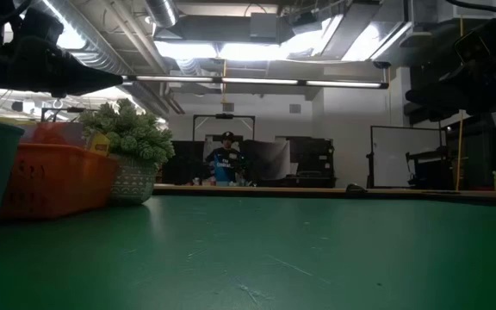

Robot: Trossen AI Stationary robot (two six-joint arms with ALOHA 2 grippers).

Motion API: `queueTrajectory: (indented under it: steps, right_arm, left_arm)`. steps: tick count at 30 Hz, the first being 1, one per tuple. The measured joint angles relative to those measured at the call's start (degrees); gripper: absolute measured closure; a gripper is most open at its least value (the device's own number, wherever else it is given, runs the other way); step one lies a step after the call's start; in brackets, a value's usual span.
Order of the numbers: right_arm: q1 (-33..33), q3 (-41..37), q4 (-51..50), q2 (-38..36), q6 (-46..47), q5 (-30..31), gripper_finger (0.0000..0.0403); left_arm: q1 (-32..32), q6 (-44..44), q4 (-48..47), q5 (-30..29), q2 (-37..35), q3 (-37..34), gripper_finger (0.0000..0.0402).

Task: Sort candy
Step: Return to Home Position

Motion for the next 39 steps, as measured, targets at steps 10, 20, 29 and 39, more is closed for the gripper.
queueTrajectory:
  steps: [10, 20, 29, 39]
  right_arm:
    - [0.0, 0.0, -0.11, 0.02, -0.46, 0.02, 0.0402]
    - [0.0, 0.0, -0.17, 0.02, -0.48, 0.02, 0.0402]
    - [0.0, 0.0, -0.22, -3.98, -0.48, 0.02, 0.0402]
    - [-0.02, -0.02, 0.98, -6.38, -0.56, 0.08, 0.0402]
  left_arm:
    - [0.0, 0.13, 0.02, 0.02, 0.0, 0.0, 0.04]
    - [0.0, 0.13, 0.02, 0.04, 0.0, 0.0, 0.04]
    - [0.0, 0.13, 0.02, 0.04, 0.0, 0.0, 0.04]
    - [-0.02, 0.13, 0.15, 0.09, 0.0, 0.02, 0.04]
